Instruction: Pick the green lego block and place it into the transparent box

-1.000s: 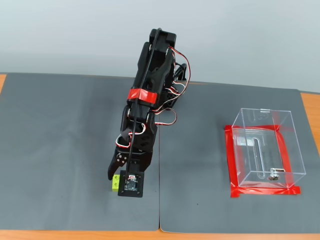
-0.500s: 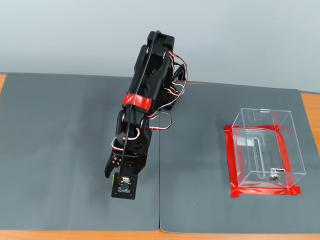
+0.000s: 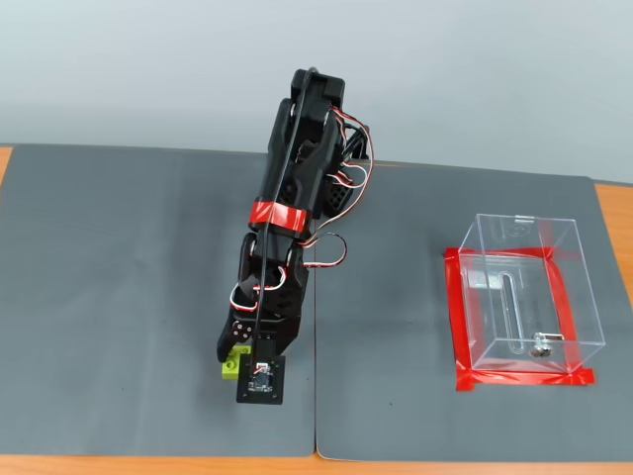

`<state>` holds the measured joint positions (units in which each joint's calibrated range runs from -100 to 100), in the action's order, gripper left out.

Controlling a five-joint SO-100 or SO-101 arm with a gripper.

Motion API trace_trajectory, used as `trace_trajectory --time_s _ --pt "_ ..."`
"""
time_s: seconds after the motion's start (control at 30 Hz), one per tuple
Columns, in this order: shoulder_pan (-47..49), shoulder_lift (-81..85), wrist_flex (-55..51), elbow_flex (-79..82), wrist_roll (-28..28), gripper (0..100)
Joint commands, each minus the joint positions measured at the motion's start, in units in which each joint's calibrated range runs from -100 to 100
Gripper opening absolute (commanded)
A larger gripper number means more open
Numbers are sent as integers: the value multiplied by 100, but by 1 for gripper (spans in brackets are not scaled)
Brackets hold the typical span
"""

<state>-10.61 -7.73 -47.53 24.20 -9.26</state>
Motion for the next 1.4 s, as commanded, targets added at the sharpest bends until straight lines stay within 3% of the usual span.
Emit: trace_trajectory --time_s 0.0,0.5,0.67,0.97,1.37 --pt "-47 -62 48 -82 -4 25" --pt "-69 -223 48 -82 1 24" --pt "-69 -223 48 -82 1 13" --pt "-76 -87 -13 -91 1 12" --pt "-69 1456 -56 -28 22 12"
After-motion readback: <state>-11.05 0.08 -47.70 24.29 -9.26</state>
